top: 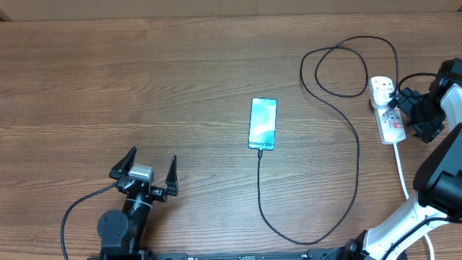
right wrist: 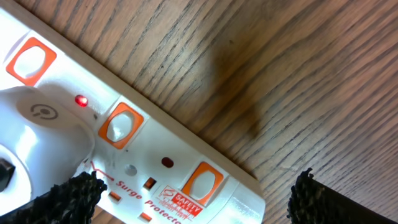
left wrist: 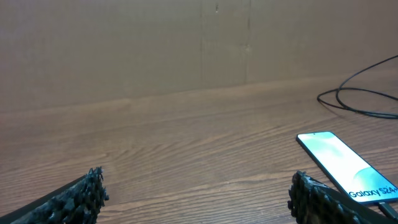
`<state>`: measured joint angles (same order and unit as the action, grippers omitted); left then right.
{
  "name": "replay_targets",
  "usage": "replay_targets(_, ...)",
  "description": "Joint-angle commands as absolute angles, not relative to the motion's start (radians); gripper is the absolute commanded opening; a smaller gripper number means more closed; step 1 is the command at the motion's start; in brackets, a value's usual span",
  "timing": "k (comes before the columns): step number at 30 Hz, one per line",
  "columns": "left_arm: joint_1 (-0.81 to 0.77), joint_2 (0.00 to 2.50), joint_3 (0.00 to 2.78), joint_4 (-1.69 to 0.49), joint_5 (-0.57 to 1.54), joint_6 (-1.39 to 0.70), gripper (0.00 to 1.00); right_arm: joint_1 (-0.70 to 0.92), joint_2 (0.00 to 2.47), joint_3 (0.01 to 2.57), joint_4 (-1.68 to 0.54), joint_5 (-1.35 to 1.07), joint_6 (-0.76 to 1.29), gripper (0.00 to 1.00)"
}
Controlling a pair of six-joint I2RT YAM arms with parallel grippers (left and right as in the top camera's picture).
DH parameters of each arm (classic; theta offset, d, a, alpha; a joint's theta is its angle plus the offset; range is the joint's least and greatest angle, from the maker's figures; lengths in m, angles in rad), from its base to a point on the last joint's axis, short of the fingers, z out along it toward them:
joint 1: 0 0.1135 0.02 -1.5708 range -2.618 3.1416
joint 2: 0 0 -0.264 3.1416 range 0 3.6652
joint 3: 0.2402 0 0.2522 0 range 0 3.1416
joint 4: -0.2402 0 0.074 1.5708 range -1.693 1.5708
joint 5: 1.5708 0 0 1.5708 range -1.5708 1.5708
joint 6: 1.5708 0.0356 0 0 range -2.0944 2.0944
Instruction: Plug charger to phone and switch on socket
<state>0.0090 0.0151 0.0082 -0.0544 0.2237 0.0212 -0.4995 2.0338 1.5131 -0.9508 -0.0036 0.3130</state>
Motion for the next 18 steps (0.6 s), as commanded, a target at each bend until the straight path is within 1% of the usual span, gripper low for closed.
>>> replay_targets(1,0.012,0.005,0.005,-0.055,0.229,0.003,0.99,-0.492,2.003,1.538,-0.944,-0.010,0.309,1.00)
replay_targets(5,0.012,0.005,0.005,-0.055,0.229,0.003,1.00,-0.482,1.888,1.538,-0.944,-0.010,0.309,1.00)
replay_targets(13,0.012,0.005,0.005,-0.055,0.229,0.003,1.00,-0.430,1.547,1.538,-0.944,-0.010,0.309,1.00)
replay_targets(18,0.012,0.005,0.005,-0.055,0.229,0.003,0.99,-0.307,1.347,1.538,-0.944,-0.010,0.309,1.00)
